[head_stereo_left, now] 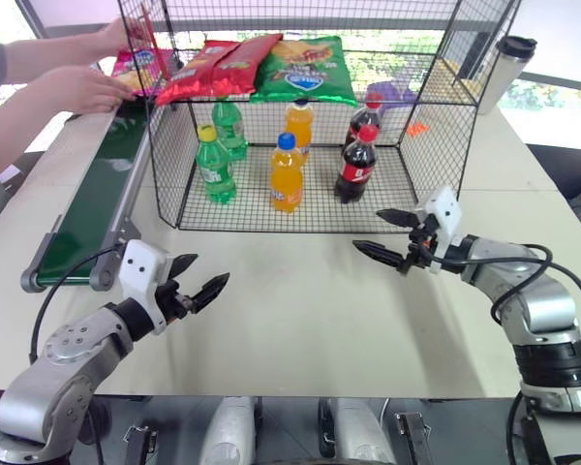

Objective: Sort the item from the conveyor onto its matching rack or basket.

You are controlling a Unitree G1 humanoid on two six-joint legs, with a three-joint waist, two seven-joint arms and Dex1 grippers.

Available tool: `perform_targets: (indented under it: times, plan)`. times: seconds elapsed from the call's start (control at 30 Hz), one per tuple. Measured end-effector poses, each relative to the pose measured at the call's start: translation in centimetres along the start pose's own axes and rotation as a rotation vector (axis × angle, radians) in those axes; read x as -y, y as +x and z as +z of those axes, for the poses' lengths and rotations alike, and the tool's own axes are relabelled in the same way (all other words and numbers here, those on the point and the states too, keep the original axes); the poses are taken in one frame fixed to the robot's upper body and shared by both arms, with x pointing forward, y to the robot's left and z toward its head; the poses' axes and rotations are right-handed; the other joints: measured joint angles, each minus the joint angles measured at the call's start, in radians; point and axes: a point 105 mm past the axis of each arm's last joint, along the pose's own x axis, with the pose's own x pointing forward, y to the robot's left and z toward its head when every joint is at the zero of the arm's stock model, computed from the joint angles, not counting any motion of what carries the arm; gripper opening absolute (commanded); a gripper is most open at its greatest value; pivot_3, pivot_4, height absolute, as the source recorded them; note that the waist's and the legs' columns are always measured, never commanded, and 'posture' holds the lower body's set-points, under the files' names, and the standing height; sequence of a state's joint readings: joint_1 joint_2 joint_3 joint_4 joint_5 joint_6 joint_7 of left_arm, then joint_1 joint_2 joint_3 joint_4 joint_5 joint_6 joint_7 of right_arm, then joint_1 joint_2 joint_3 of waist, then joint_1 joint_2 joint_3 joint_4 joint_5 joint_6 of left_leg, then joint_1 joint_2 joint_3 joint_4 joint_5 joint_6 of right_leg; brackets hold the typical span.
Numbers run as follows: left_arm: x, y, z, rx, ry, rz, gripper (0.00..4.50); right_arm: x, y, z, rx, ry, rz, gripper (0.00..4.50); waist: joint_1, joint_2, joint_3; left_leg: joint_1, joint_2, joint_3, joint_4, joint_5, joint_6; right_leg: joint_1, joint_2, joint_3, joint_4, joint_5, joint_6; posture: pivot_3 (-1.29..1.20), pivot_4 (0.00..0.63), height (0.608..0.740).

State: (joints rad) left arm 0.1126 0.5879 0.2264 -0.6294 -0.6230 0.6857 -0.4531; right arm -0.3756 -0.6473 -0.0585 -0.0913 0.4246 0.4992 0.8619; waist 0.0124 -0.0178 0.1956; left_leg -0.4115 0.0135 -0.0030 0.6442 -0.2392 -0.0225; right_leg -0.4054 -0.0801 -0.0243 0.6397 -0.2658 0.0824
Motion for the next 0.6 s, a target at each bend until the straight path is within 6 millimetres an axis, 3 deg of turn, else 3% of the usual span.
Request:
perform_targets:
  times: [0.47, 0.57, 0.6]
  plan:
    - [0.5, -0.5, 0.3, 0.006, 0.016, 0.007, 3.91, 0.6, 0.2, 0.1, -0.001, 0.011, 0.023, 4.45, -0.001, 0.0, 0.0, 0.0, 0.0, 0.0, 0.0, 0.0, 0.0, 0.0, 0.0, 0.0, 0.0, 0.0, 0.0, 0.0, 0.15, 0.74]
    - [0.1, -0.8, 3.0, 0.077, 0.035, 0.015, 3.91, 1.1, 0.1, 0.8, 0.019, 0.043, 0.046, 4.45, 0.001, 0.0, 0.0, 0.0, 0.0, -0.001, 0.002, 0.0, 0.0, 0.0, 0.0, -0.001, 0.002, 0.0, 0.0, 0.0, 0.15, 0.74]
    - [-0.2, -1.2, 5.5, 0.126, 0.084, 0.011, 3.91, 1.5, -0.1, 1.3, 0.032, 0.053, 0.055, 4.45, 0.003, -0.001, 0.0, 0.0, 0.0, -0.002, 0.003, 0.0, 0.0, 0.0, 0.0, -0.002, 0.003, 0.0, 0.0, 0.0, 0.15, 0.74]
